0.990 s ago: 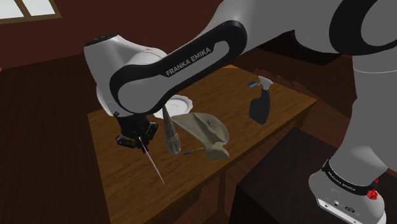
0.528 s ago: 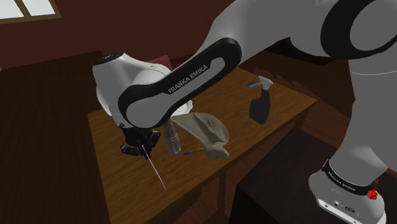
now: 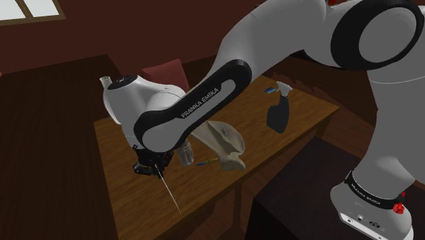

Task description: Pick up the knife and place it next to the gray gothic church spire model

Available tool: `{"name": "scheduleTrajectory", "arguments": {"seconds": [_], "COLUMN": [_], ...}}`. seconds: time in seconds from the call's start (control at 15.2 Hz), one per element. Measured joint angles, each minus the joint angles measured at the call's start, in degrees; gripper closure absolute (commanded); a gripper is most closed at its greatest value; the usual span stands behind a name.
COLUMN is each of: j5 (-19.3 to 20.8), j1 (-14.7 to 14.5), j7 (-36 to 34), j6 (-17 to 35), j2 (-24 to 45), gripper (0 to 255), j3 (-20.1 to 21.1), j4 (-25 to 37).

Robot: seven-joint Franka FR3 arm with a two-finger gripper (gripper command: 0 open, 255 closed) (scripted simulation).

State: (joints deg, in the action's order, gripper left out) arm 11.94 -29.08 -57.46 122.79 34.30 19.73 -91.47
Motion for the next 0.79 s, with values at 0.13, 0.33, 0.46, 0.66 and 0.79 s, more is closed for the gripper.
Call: {"name": "scheduleTrajectory", "arguments": {"seconds": [0.13,0.33,0.46,0.66,0.79], "j5": [0.29,0.72,0.97,1.09,1.10], "j1": [-0.09,-0.18,-0.19,-0.31,-0.31], "j7": [-0.12,-0.25,-0.33,-0.45,-0.45], "j6": [1.08,2.70,3.78,4.13,4.16], "j2": [0.78,1.99,2.64,2.95,2.99], "gripper": [255,255,255,255,255], "j3": [-0.20,-0.53,-0.74,-0.80,-0.81], "j4": [-0.33,-0.78,-1.24,-1.27,-1.26]}}
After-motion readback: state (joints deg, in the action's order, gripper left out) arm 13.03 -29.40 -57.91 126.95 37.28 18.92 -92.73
